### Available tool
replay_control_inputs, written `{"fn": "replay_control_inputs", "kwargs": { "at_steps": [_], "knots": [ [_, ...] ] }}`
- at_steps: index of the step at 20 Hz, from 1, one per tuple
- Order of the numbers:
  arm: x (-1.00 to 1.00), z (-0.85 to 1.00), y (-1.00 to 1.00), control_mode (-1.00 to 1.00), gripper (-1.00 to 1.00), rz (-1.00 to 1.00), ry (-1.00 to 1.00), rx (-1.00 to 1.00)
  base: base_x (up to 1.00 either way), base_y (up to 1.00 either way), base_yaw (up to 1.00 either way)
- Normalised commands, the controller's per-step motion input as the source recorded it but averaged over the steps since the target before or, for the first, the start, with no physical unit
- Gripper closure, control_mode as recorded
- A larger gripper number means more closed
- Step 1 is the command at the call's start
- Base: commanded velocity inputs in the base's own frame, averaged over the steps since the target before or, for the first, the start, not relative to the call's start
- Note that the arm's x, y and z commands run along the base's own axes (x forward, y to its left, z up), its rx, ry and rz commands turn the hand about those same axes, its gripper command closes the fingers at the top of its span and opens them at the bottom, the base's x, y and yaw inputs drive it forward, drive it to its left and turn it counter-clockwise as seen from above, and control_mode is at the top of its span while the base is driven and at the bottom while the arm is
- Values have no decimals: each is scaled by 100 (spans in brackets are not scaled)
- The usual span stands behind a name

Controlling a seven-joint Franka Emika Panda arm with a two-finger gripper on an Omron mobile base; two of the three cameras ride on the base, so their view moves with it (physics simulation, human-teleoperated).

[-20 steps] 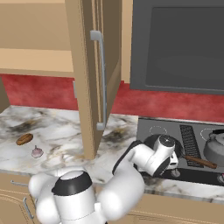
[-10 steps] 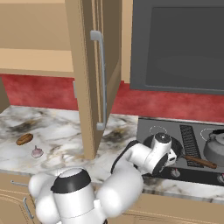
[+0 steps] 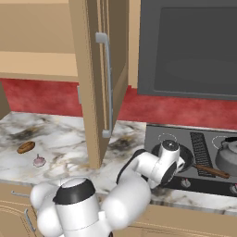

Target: Pick the pan from the cabinet and place it on the stove. Then turn on the stove burner for the pan.

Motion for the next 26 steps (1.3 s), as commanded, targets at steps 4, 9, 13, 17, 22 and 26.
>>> {"fn": "replay_control_inputs", "kwargs": {
  "at_steps": [4, 9, 13, 17, 22, 26],
  "knots": [
    [-21, -23, 0, -100, 100, 23, -5, -6, 0, 0, 0],
    [-20, -24, 0, -100, 100, 24, -6, -5, 0, 0, 0],
    [-13, -21, 8, -100, 100, 21, -3, -6, 0, 0, 0],
    [-8, -13, 8, -100, 100, 15, -1, -3, 0, 0, 0],
    [-17, -11, 8, -100, -100, 12, 0, -2, 0, 0, 0],
    [-21, 0, 4, -100, -100, 8, -1, 0, 0, 0, 0]
  ]
}}
